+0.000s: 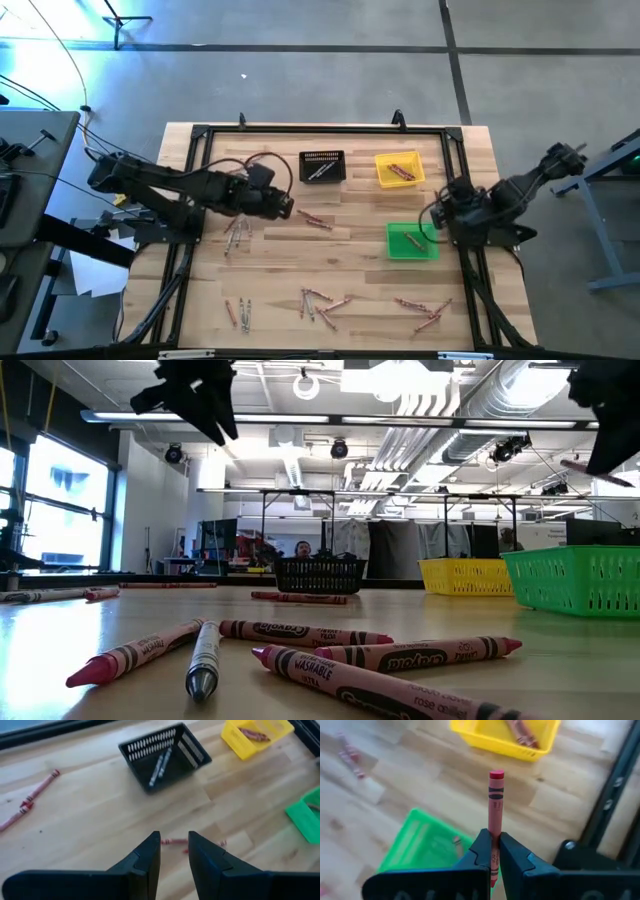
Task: Sort crayons
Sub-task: Put the red crayon into the yellow basket
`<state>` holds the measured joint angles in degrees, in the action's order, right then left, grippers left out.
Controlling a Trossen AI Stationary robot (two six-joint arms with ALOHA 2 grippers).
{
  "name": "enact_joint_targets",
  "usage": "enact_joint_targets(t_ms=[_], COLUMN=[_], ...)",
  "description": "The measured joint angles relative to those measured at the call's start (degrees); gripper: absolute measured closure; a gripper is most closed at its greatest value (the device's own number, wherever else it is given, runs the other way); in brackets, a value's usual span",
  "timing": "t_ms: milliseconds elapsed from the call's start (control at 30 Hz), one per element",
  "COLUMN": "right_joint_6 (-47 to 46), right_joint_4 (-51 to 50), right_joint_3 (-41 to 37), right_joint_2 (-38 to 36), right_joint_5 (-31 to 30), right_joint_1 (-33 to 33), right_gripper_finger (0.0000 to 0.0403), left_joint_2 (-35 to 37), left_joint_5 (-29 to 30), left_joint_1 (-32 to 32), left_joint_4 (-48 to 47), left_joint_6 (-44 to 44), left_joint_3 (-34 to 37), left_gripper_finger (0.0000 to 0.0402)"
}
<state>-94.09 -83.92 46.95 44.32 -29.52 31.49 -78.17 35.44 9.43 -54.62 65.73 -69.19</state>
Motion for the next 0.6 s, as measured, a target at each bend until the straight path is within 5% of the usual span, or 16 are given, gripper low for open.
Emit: enact_joint_targets(t_ms=[400,600], right_joint_6=[25.7,41.7], right_joint_4=[29.4,44.8], right_joint_3=[-11.5,-13.8], right_joint_2=[-3.5,2.7], right_joint_5=[1.2,9.5], right_joint_1=[-28.6,-47.1], right_gripper_finger=[0.0398,0.0398], left_joint_2=[0.0,0.0], left_joint_5=[-1.9,-6.8], left_joint_1=[-14.3,-22.9], left_joint_4=[7.2,13.4], left_joint_6=[-18.3,-30.1], left_joint_3=[0.0,0.0], left_gripper_finger=[0.0316,0.0316])
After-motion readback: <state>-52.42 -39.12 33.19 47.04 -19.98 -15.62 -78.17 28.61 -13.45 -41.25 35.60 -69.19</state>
